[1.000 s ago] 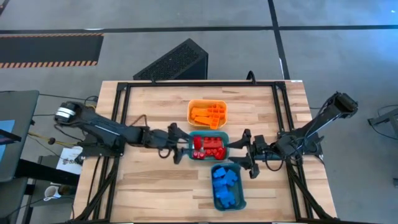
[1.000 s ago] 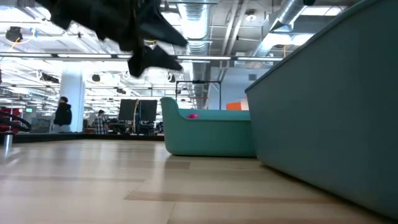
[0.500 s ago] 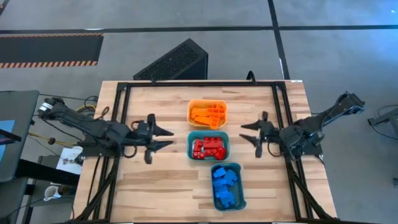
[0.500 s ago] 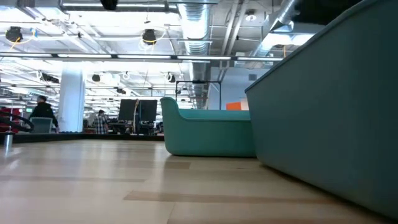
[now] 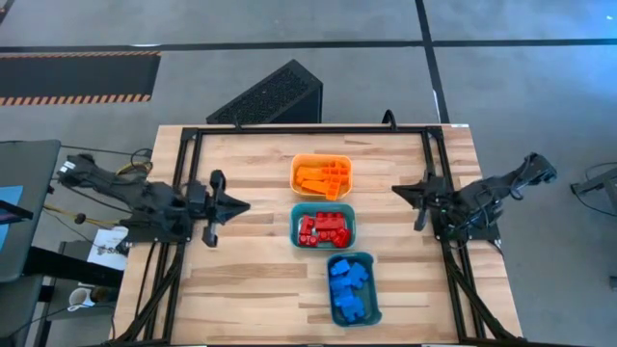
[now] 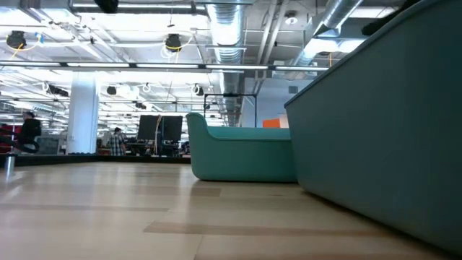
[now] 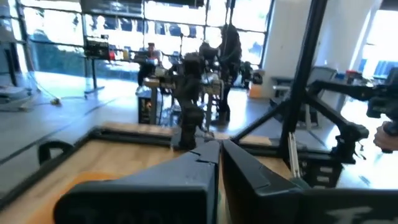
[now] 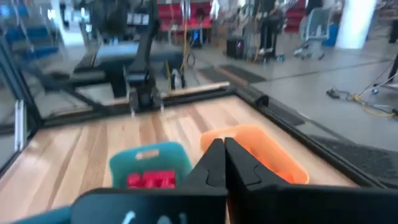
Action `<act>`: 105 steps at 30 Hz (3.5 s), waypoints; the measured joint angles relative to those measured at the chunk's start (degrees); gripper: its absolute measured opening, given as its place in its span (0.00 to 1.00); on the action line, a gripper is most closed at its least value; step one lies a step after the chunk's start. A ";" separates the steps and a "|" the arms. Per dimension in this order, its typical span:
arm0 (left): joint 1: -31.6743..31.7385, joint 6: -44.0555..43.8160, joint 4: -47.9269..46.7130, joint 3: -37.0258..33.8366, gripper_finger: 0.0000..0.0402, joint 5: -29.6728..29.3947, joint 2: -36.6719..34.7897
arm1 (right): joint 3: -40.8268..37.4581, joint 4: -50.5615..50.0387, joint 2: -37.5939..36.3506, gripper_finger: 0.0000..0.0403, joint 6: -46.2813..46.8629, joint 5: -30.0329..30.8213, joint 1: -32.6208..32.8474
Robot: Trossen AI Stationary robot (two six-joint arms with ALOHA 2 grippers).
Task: Sort & place blocks by color
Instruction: Return to Home Position
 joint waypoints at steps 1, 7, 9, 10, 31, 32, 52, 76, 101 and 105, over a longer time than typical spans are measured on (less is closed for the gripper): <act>0.61 -0.32 1.80 -1.87 0.01 1.27 0.02 | -1.78 1.66 -0.99 0.02 -0.54 -0.59 -0.59; 5.73 -3.63 14.10 -11.23 0.00 5.72 -0.45 | -9.96 8.06 -5.64 0.02 -1.83 -15.39 -4.70; 7.88 -4.14 17.32 -12.72 0.00 9.04 -0.88 | -11.04 8.35 -7.10 0.01 -1.68 -17.20 -6.39; 8.94 -4.18 17.53 -13.18 0.00 10.49 -1.53 | -11.34 8.57 -8.07 0.01 -1.95 -17.46 -7.21; 15.07 2.13 -9.51 -15.18 0.00 11.28 -35.96 | -15.87 12.62 -18.94 0.02 -10.31 -34.04 -19.37; 15.07 2.19 -7.96 -15.61 0.00 11.41 -35.36 | -17.09 13.72 -18.96 0.02 -10.42 -34.01 -19.84; 15.09 2.46 -4.92 -29.72 0.00 4.94 -36.33 | -21.08 10.06 -18.92 0.02 -8.23 -44.28 -32.33; 15.05 4.72 -14.77 -26.88 0.00 12.35 -36.31 | -20.14 18.26 -18.91 0.02 -10.85 -45.87 -33.99; 15.05 6.24 -7.06 -26.88 0.00 14.63 -36.28 | -20.84 7.97 -18.71 0.04 -6.51 -42.81 -37.06; 15.05 7.69 -6.26 -26.88 0.00 15.50 -36.29 | -20.84 8.02 -18.71 0.07 -6.51 -42.81 -37.04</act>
